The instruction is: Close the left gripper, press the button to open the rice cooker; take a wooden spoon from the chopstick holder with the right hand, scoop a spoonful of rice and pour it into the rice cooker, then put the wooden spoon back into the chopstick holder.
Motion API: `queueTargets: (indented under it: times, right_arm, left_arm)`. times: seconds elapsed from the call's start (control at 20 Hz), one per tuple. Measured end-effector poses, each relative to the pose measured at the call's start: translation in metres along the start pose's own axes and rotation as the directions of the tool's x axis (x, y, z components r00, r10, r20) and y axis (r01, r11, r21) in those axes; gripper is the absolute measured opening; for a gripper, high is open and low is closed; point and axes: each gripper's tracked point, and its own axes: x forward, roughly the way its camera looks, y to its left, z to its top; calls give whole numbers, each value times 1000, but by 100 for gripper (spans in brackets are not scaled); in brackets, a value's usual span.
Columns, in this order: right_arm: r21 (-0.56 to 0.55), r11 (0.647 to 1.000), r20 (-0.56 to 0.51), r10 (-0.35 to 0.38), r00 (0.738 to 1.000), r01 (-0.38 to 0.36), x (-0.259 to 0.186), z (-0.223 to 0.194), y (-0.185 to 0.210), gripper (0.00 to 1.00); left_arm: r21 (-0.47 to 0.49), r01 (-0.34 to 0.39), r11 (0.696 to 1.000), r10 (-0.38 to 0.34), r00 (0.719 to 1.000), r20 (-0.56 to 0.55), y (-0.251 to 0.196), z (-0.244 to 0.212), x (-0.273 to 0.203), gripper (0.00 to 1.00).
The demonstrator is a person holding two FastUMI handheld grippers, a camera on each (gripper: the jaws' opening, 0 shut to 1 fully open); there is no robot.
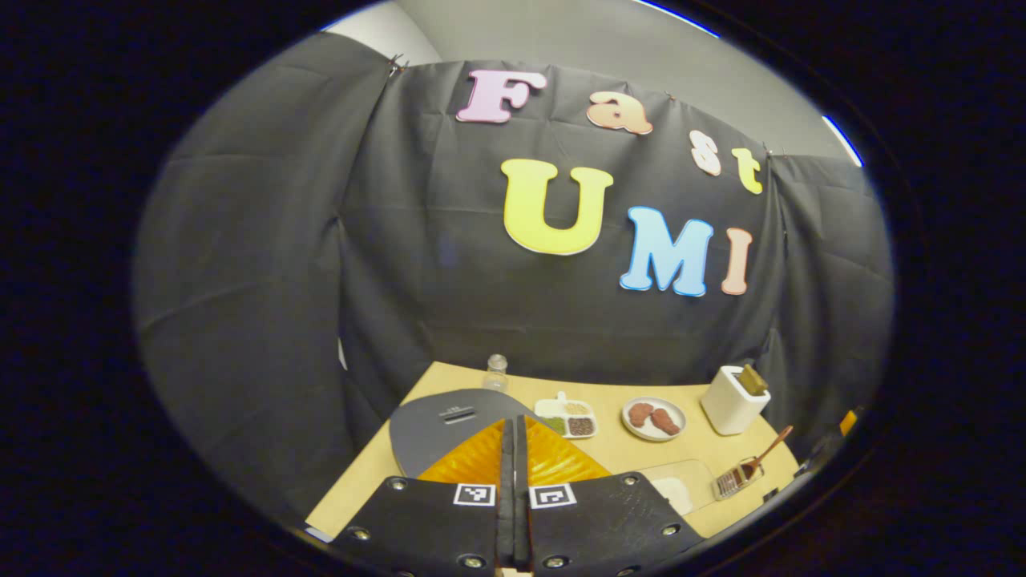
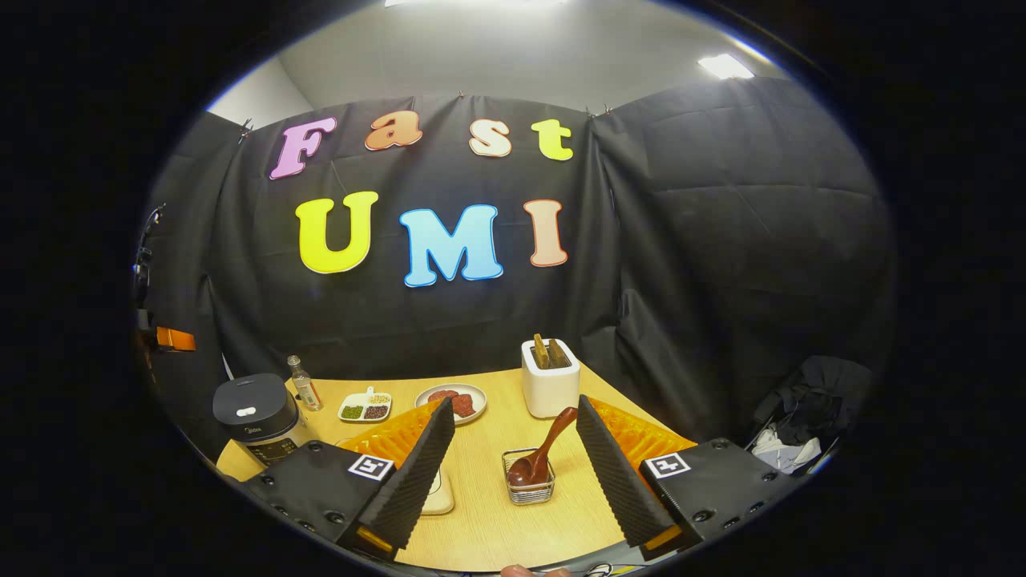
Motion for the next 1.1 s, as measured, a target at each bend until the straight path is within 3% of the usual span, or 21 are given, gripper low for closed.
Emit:
queueTargets:
  times: [0.3,0.65,0.75,0.85,0.9,0.95,1.1]
  right_arm:
    - [-5,999,-3,-44,999,44,-7,-2,-20,92]
    - [-17,998,-7,-59,998,59,-5,-4,-28,92]
    - [-30,998,-15,-62,998,62,-5,-7,-30,92]
    - [-40,996,-21,-75,997,74,-3,-8,-35,98]
    - [-36,996,-27,-80,996,79,-2,-9,-37,93]
    - [-28,996,-36,-83,996,82,0,-11,-37,98]
    - [-7,996,-60,-87,994,86,2,-18,-38,93]
  left_arm:
    - [13,57,998,-54,986,-157,-13,-47,55,1]
    - [15,48,999,-40,940,-339,-15,-112,95,1]
    - [18,33,999,-24,931,-364,-10,-123,100,1]
    - [17,21,1000,-13,924,-382,-6,-131,104,1]
    - [17,18,1000,-9,919,-394,-4,-135,104,1]
    - [16,19,1000,-11,919,-394,-5,-134,103,1]
    - [25,13,1000,-1,913,-407,-5,-137,102,1]
